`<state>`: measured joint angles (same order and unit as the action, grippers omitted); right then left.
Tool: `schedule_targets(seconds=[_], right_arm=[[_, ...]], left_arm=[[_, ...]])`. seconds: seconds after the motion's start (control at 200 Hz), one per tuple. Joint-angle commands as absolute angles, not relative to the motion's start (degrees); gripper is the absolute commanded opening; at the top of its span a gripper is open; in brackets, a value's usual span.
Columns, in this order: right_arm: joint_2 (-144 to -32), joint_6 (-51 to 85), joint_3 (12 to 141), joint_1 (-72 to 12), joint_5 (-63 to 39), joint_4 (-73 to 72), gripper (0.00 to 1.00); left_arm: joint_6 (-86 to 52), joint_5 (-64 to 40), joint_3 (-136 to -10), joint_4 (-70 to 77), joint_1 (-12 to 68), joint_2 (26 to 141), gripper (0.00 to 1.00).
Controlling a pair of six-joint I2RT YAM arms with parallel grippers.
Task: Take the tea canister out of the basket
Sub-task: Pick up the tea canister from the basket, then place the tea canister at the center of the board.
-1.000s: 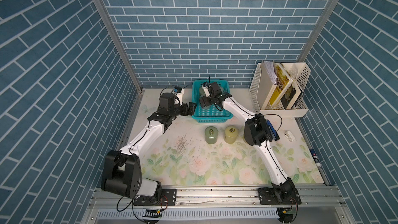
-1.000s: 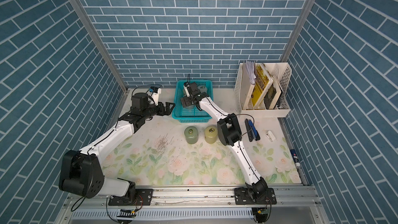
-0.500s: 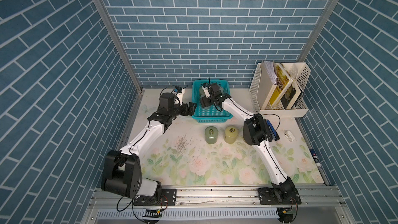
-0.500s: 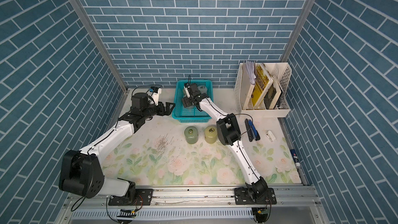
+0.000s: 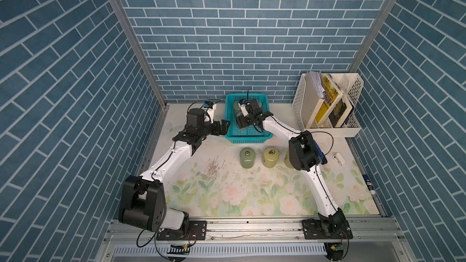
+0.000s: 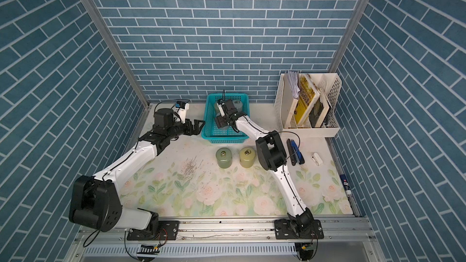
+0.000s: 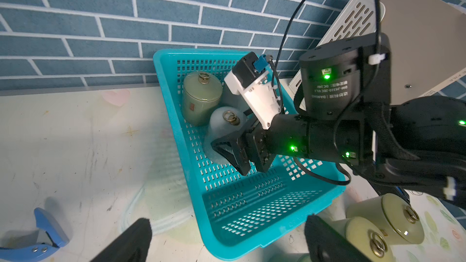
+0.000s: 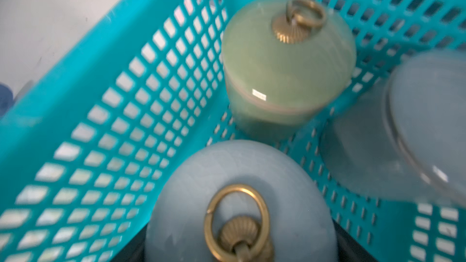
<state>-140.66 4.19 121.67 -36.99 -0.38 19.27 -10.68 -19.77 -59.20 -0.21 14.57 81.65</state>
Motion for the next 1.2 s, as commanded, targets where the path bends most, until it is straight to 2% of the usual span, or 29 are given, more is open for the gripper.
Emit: schedule_targets(seconds=[0.0,0.02,0.325,0.67,0.87,1.015,1.195], right_arm=[[-134.99,3.21,117.69,-37.61,-1.25,18.56,0.02],[-134.34,3.17,117.05,-37.73,-1.21,18.46,0.0],[-120.94,2.07,103.28,-38.45,-0.41,11.94,0.0],[-108.74,-1.4,99.85,-40.31,-0.27,10.7,0.0],[-98.01,-5.74,89.69,-45.45,-0.75,6.78,0.0],[-90.73,-5.86,81.33,-49.97,-1.98,5.08,0.0],[-84.18,-5.55,72.17,-56.07,0.7,4.09,0.0]], left_arm=[[-9.55,-20.95,-59.28,-0.77,15.68,81.66,1.0],[-9.42,-21.71,-59.37,-0.95,15.81,81.81,1.0],[-9.26,-23.39,-59.24,-3.44,15.82,79.04,1.0],[-10.19,-23.76,-58.97,-4.93,15.83,75.01,1.0],[-10.48,-22.44,-60.24,-6.16,15.15,70.2,1.0],[-9.42,-23.23,-63.77,-11.74,14.41,71.03,1.0],[-9.32,-25.91,-60.51,-12.34,14.41,67.4,1.0]])
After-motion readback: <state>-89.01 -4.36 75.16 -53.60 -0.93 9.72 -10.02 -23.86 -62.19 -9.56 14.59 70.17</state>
